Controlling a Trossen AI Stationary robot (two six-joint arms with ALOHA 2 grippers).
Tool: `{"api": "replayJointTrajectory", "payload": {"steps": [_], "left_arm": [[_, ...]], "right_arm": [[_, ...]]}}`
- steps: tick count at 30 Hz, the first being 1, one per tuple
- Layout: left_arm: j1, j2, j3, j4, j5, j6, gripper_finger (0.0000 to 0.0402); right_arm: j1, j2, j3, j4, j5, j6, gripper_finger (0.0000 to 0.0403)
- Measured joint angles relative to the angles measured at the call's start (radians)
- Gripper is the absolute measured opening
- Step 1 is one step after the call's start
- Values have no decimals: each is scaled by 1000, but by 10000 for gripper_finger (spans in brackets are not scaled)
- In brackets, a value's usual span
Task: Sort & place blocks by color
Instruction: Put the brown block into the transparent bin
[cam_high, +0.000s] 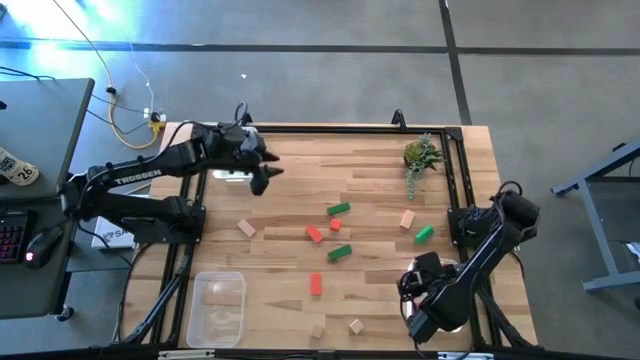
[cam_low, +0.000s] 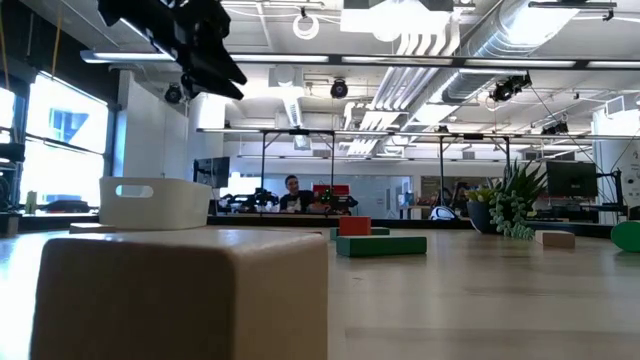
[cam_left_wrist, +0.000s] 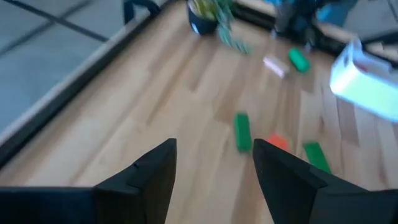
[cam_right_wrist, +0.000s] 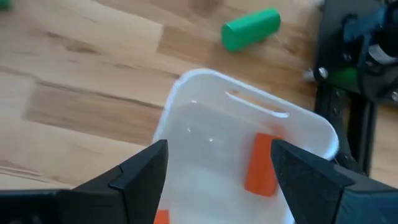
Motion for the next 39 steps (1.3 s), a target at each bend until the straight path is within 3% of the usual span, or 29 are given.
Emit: {"api": "replayJointTrajectory", "payload": {"steps": [5,12,18,29,39], "left_arm": [[-64,0,0,-148,-5,116,200],[-153,0,0,-386,-24,225,200],[-223,0,0,-521,-107,250,200],[-326,23,0,-598,-124,249,200],[-387,198,0,-599,-124,254,200]], "right_arm": [[-17,-29,0,0,67,-48,270],[-65,-35,0,0,84,-150,270],[-94,-35,0,0,125,-204,270],[-125,-35,0,0,120,-259,270],[-138,-35,0,0,110,-283,270]]}}
